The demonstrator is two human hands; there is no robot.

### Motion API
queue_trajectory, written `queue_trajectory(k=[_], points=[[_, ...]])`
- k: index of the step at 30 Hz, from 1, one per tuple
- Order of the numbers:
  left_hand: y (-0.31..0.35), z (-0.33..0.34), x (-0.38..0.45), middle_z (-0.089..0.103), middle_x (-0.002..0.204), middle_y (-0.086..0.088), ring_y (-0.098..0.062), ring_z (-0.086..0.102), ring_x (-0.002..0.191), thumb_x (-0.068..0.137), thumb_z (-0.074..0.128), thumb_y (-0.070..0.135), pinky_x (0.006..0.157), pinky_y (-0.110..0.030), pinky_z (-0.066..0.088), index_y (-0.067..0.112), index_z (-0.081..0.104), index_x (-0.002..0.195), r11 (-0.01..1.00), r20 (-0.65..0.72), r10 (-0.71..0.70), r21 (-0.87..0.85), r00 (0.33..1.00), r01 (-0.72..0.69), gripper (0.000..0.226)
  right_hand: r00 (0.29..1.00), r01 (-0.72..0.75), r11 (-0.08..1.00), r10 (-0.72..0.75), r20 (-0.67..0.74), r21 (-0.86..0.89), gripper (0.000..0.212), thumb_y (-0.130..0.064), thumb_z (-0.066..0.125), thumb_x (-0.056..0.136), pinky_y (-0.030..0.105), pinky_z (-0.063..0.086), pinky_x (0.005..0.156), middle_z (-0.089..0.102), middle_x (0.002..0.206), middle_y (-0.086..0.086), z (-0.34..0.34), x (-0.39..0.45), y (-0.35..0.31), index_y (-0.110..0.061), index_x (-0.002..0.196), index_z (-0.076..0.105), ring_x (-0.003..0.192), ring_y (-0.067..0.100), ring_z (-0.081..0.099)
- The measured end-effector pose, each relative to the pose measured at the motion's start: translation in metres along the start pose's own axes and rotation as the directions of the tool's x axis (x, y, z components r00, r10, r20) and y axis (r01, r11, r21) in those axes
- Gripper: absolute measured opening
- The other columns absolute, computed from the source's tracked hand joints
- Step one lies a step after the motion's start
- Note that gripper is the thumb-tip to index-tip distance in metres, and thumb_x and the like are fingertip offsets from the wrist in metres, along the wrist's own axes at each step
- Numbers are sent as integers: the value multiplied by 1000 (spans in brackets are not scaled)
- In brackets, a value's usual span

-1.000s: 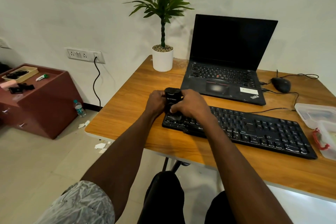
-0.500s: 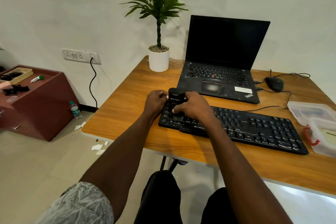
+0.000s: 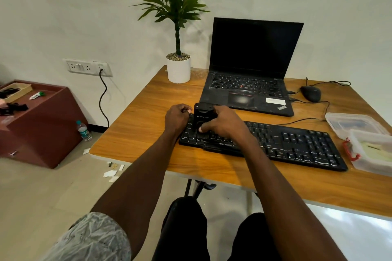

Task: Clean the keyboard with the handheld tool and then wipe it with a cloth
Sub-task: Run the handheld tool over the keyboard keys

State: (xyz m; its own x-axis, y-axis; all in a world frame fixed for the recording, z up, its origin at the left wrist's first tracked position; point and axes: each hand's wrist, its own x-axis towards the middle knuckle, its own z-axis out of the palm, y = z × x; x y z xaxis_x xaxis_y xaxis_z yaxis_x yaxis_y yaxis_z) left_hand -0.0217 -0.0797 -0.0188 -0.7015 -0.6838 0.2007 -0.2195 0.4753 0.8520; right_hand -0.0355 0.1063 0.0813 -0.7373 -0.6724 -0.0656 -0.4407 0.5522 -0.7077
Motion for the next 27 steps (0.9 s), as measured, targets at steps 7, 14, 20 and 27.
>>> queue_trajectory(k=[7, 14, 20, 27], points=[[-2, 1, -1, 73, 94, -2, -15, 64, 87, 91, 62, 15, 75, -25, 46, 13, 75, 96, 998, -30, 56, -4, 998, -56, 14, 990, -136, 977, 131, -45, -162, 41, -19, 81, 69, 38, 55, 77, 68, 98, 4, -34, -7, 20, -18, 105, 61, 84, 21, 64], [-3, -1, -1, 73, 88, -4, -20, 66, 79, 89, 60, 12, 72, -31, 52, 14, 74, 94, 998, -28, 67, -8, 997, -68, 16, 1000, -15, 999, 15, -9, -33, 40, -21, 81, 71, 36, 56, 71, 68, 99, 1, -3, -1, 1, -23, 106, 61, 82, 18, 65], [-4, 0, 0, 72, 94, -2, -16, 64, 85, 91, 62, 15, 77, -28, 50, 12, 75, 97, 997, -27, 73, -28, 997, -73, 14, 983, -183, 974, 178, -44, -132, 30, -18, 81, 72, 39, 55, 78, 65, 91, 3, -43, -10, 25, -21, 83, 53, 82, 21, 64], [-2, 0, -2, 73, 89, -3, -18, 65, 80, 90, 61, 13, 73, -29, 50, 12, 75, 96, 997, -29, 70, -21, 997, -71, 15, 998, -49, 995, 47, -32, -89, 41, -23, 81, 71, 36, 56, 73, 68, 99, 1, -4, 1, -1, -18, 107, 63, 84, 19, 65]])
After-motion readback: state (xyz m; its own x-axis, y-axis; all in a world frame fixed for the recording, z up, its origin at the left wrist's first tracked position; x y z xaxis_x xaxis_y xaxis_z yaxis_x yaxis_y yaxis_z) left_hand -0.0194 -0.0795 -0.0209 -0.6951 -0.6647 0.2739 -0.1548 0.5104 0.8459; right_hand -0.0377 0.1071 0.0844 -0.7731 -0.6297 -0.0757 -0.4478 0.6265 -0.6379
